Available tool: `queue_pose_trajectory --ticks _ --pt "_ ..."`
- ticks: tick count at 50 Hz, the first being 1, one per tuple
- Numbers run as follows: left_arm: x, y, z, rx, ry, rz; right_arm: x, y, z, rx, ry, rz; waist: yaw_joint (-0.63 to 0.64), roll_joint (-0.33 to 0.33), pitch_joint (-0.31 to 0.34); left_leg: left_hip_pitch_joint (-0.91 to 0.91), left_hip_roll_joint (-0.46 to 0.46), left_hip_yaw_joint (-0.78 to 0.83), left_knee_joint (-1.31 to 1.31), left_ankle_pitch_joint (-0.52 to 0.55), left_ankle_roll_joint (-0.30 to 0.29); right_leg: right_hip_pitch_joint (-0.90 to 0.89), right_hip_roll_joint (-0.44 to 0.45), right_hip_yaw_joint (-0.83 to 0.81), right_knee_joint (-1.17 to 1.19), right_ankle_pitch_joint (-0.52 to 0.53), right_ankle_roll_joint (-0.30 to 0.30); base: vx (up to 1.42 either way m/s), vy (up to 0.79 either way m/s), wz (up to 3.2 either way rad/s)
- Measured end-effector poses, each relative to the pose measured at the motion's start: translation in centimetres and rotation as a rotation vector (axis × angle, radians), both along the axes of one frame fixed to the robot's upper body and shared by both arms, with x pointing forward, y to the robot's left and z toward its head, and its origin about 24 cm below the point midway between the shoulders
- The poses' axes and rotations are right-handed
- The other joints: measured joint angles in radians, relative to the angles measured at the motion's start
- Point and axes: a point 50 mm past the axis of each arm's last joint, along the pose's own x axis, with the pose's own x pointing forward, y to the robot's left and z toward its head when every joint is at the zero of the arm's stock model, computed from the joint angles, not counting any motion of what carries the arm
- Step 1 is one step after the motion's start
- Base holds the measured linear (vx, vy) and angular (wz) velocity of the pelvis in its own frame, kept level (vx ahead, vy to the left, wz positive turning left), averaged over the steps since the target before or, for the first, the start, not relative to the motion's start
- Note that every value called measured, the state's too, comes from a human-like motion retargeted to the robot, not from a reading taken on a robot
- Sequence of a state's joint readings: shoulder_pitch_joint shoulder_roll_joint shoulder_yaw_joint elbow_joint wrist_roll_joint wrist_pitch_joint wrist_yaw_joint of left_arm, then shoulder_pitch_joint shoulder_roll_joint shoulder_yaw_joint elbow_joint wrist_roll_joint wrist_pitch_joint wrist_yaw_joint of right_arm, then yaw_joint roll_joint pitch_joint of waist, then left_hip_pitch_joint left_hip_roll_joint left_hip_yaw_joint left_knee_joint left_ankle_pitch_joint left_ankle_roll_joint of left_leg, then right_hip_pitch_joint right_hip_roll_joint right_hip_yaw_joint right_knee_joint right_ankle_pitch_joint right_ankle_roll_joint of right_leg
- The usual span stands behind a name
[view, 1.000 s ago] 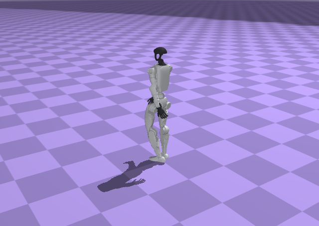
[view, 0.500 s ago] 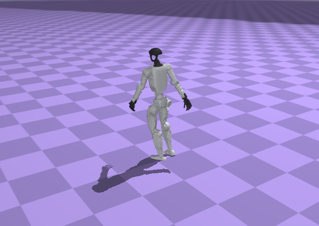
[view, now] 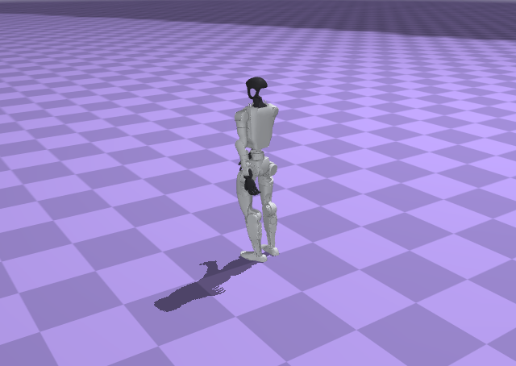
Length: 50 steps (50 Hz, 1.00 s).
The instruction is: In place motions
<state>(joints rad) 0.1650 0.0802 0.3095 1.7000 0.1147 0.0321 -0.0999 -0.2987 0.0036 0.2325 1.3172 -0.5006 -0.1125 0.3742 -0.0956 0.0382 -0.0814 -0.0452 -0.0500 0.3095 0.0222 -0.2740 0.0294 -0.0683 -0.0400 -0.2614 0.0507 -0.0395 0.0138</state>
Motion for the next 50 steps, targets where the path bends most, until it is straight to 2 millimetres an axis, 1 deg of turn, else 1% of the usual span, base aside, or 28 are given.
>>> queue_pose_trajectory --ticks 3,5,6,7,9,10,12,14,16,18,20,23,24,25,27,28,29,30,32,35,37,39,41,43,45,48,50 --pt "-2.4 -0.4 0.6 -0.024 0.050 -0.003 2.0 1.2 1.3 0.055 -0.090 0.016 0.004 -0.003 -0.004 0.001 -0.003 -0.005 0.000 -0.002 -0.001 0.000 0.001 -0.002 0.001 -0.003 -0.006 0.00 0.00 0.00" --pt "-3.4 -0.6 0.9 -0.042 0.067 0.005 2.5 1.5 1.7 0.069 -0.122 0.031 0.003 -0.005 -0.005 0.002 -0.003 -0.011 0.001 -0.003 -0.002 0.002 0.002 -0.004 0.002 -0.005 -0.009 0.04 0.00 0.19" --pt "-3.5 -0.6 0.9 -0.049 0.072 0.011 2.4 1.5 1.7 0.067 -0.125 0.039 0.000 -0.006 -0.005 0.003 -0.003 -0.015 0.001 -0.004 -0.003 0.004 0.003 -0.006 0.002 -0.006 -0.010 0.04 -0.01 0.21" --pt "-3.6 -0.7 1.0 -0.054 0.075 0.017 2.3 1.4 1.6 0.063 -0.123 0.047 -0.002 -0.007 -0.005 0.004 -0.002 -0.018 0.002 -0.004 -0.003 0.005 0.004 -0.007 0.003 -0.007 -0.011 0.04 -0.02 0.19" --pt "-3.2 -0.7 0.9 -0.056 0.074 0.026 1.2 1.0 1.0 0.038 -0.092 0.067 -0.007 -0.010 -0.006 0.005 -0.001 -0.021 0.003 -0.006 -0.003 0.008 0.006 -0.011 0.002 -0.008 -0.013 0.00 0.00 0.00" --pt "-2.9 -0.6 0.8 -0.053 0.069 0.030 0.4 0.7 0.5 0.021 -0.065 0.078 -0.009 -0.012 -0.006 0.007 0.000 -0.022 0.002 -0.006 -0.004 0.010 0.007 -0.012 0.002 -0.009 -0.014 0.00 0.00 0.00" --pt "-1.5 -0.4 0.4 -0.042 0.041 0.028 -1.8 -0.3 -0.7 -0.033 0.018 0.095 -0.008 -0.018 -0.008 0.010 0.002 -0.018 0.001 -0.008 -0.005 0.010 0.008 -0.011 0.003 -0.009 -0.015 0.03 -0.05 -0.05" --pt "0.4 -0.1 -0.1 -0.032 -0.004 0.012 -4.5 -1.7 -1.9 -0.107 0.113 0.101 -0.005 -0.023 -0.011 0.012 0.005 -0.010 -0.001 -0.010 -0.006 0.010 0.010 -0.008 0.003 -0.009 -0.015 0.02 -0.06 -0.20" --pt "2.7 0.4 -0.5 -0.025 -0.060 -0.022 -7.7 -3.4 -3.0 -0.198 0.215 0.099 0.000 -0.027 -0.012 0.015 0.009 0.001 -0.003 -0.011 -0.007 0.009 0.012 -0.005 0.003 -0.009 -0.015 0.01 -0.05 -0.26" --pt "5.4 1.1 -0.7 -0.016 -0.120 -0.076 -11.4 -5.5 -3.7 -0.295 0.332 0.095 0.000 -0.030 -0.012 0.019 0.012 0.008 -0.006 -0.013 -0.008 0.012 0.014 -0.007 0.001 -0.009 -0.016 0.00 0.00 0.00" --pt "8.3 1.9 -0.8 0.000 -0.180 -0.146 -15.4 -7.7 -3.9 -0.387 0.469 0.080 -0.001 -0.032 -0.012 0.020 0.015 0.012 -0.007 -0.014 -0.008 0.014 0.016 -0.007 0.000 -0.010 -0.015 0.00 0.00 0.00" --pt "13.2 2.9 -0.7 0.024 -0.299 -0.237 -21.3 -10.8 -3.0 -0.499 0.696 0.009 -0.006 -0.032 -0.015 0.020 0.019 0.015 -0.008 -0.015 -0.009 0.016 0.019 -0.012 -0.003 -0.011 -0.015 -0.01 0.00 -0.34" --pt "14.9 3.2 -0.5 0.030 -0.350 -0.252 -23.0 -11.7 -2.6 -0.527 0.761 -0.025 0.046 -0.037 -0.017 0.026 0.027 0.074 -0.012 -0.022 -0.014 0.001 0.028 0.044 0.010 -0.015 -0.016 -0.03 -0.01 -2.50" --pt "16.7 3.5 -0.3 0.036 -0.404 -0.263 -24.5 -12.6 -2.0 -0.555 0.820 -0.062 0.127 -0.044 -0.020 0.037 0.038 0.163 -0.017 -0.033 -0.021 -0.020 0.042 0.127 0.030 -0.020 -0.019 -0.03 -0.01 -1.36" --pt "20.4 3.1 0.4 0.016 -0.515 -0.301 -27.7 -13.6 -1.0 -0.575 0.925 -0.210 0.011 -0.032 -0.016 0.019 0.026 0.034 -0.010 -0.021 -0.012 -0.017 0.016 -0.003 0.018 -0.006 -0.013 -0.01 -0.01 1.85" --pt "22.1 2.8 0.8 0.001 -0.574 -0.306 -29.0 -14.1 -0.5 -0.594 0.960 -0.278 -0.044 -0.029 -0.015 0.011 0.016 -0.018 -0.007 -0.015 -0.007 -0.017 0.014 -0.056 0.011 0.000 -0.023 -0.01 0.00 1.81" --pt "23.6 2.7 1.3 -0.011 -0.634 -0.307 -30.1 -14.5 -0.1 -0.614 0.983 -0.340 -0.044 -0.028 -0.017 0.009 0.017 -0.012 -0.007 -0.017 -0.008 -0.021 0.014 -0.051 0.012 -0.001 -0.022 -0.02 0.00 0.19" --pt "25.1 2.5 1.9 -0.021 -0.695 -0.308 -30.9 -15.0 0.3 -0.634 0.999 -0.399 -0.017 -0.028 -0.021 0.010 0.024 0.022 -0.009 -0.022 -0.010 -0.025 0.016 -0.019 0.017 -0.005 -0.016 -0.02 0.01 -0.61" --pt "27.4 2.5 2.9 -0.012 -0.796 -0.322 -32.2 -15.4 0.9 -0.663 1.012 -0.502 -0.030 -0.025 -0.021 0.010 0.024 0.017 -0.008 -0.024 -0.010 -0.027 0.019 -0.030 0.014 -0.002 -0.020 -0.01 0.01 -0.24" --pt "29.7 3.0 4.3 0.049 -0.895 -0.357 -32.8 -15.7 1.2 -0.692 1.002 -0.605 -0.030 -0.019 -0.024 0.010 0.029 0.029 -0.007 -0.027 -0.012 -0.031 0.022 -0.027 0.015 -0.002 -0.020 0.00 0.00 -0.07" --pt "30.3 3.4 4.7 0.087 -0.918 -0.390 -32.4 -15.5 1.0 -0.686 0.985 -0.622 -0.030 -0.017 -0.025 0.011 0.031 0.035 -0.007 -0.029 -0.012 -0.032 0.023 -0.025 0.015 -0.002 -0.021 0.00 0.00 0.00" --pt "30.0 3.7 4.6 0.107 -0.911 -0.422 -31.5 -15.0 0.4 -0.658 0.966 -0.602 -0.029 -0.015 -0.026 0.012 0.032 0.038 -0.007 -0.030 -0.013 -0.032 0.024 -0.025 0.014 -0.002 -0.022 0.00 0.00 0.00" --pt "29.0 3.8 4.1 0.106 -0.874 -0.444 -30.1 -14.2 -0.3 -0.610 0.949 -0.555 -0.026 -0.012 -0.027 0.013 0.032 0.039 -0.008 -0.030 -0.013 -0.032 0.025 -0.025 0.014 -0.001 -0.023 0.00 0.00 0.00" --pt "27.3 3.8 3.1 0.087 -0.805 -0.452 -28.3 -13.2 -1.0 -0.550 0.927 -0.488 -0.021 -0.010 -0.028 0.014 0.032 0.040 -0.009 -0.030 -0.014 -0.032 0.025 -0.024 0.014 -0.001 -0.024 0.00 0.00 0.00" --pt "24.6 3.6 1.8 0.055 -0.706 -0.446 -26.0 -12.1 -1.8 -0.491 0.887 -0.407 -0.016 -0.008 -0.029 0.016 0.031 0.038 -0.009 -0.030 -0.014 -0.031 0.026 -0.024 0.014 -0.001 -0.026 0.00 0.00 0.00" --pt "19.3 3.2 0.2 -0.005 -0.513 -0.405 -21.5 -10.2 -3.0 -0.426 0.771 -0.262 -0.014 -0.009 -0.029 0.019 0.026 0.029 -0.011 -0.030 -0.014 -0.037 0.026 -0.027 0.019 0.001 -0.034 0.01 0.02 0.27" --pt "15.3 2.7 -0.5 -0.043 -0.376 -0.360 -18.1 -8.9 -3.5 -0.395 0.668 -0.156 -0.072 -0.005 -0.025 0.012 0.015 -0.035 -0.008 -0.022 -0.009 -0.025 0.022 -0.086 0.005 0.004 -0.043 0.01 0.03 0.83"
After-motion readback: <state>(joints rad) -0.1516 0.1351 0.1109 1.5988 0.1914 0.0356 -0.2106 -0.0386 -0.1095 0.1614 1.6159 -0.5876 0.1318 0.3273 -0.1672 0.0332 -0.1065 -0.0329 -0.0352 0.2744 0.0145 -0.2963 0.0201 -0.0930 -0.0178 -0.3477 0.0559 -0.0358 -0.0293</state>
